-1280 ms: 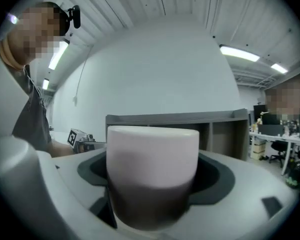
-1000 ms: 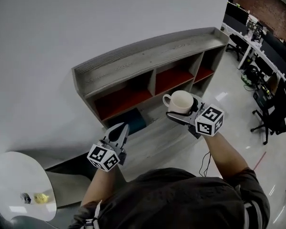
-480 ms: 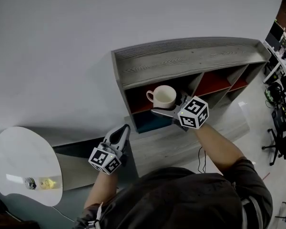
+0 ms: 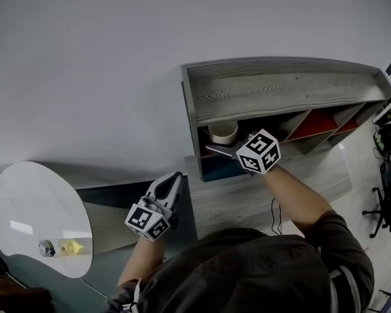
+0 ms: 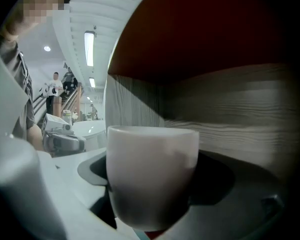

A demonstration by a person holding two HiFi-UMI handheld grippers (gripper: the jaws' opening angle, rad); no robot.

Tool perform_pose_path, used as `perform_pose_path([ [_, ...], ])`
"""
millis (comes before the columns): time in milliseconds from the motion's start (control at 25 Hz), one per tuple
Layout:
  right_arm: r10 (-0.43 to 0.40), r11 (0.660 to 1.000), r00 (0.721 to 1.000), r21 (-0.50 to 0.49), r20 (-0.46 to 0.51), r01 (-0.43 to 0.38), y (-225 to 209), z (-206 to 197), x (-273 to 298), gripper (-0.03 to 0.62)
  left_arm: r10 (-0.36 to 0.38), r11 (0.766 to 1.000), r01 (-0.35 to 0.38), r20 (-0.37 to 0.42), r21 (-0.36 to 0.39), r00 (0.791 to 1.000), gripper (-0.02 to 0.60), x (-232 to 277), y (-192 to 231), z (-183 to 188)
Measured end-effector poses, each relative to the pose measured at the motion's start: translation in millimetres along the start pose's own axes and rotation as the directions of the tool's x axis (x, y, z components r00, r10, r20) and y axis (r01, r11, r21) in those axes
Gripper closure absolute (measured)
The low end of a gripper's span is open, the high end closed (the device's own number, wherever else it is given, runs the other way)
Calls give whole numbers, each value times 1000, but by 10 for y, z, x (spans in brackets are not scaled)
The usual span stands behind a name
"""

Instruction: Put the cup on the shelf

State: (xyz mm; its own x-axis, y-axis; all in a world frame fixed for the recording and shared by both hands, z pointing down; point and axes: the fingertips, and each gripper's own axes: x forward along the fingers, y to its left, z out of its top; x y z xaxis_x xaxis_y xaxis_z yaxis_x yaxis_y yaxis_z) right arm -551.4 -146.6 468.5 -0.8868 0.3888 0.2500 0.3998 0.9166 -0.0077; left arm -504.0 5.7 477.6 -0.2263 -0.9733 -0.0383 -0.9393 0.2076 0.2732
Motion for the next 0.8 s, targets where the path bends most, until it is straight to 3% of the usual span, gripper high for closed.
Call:
perform_pose_path([
  [560, -4, 1000, 995, -10, -95, 3, -90, -239, 291, 152, 18, 1000, -18, 0, -9, 1000, 577, 37, 195, -10],
  [800, 4, 1000, 996, 12, -84, -3, -126, -230, 247, 106, -3, 1000, 3, -4, -12, 1000, 577, 142, 144, -27],
])
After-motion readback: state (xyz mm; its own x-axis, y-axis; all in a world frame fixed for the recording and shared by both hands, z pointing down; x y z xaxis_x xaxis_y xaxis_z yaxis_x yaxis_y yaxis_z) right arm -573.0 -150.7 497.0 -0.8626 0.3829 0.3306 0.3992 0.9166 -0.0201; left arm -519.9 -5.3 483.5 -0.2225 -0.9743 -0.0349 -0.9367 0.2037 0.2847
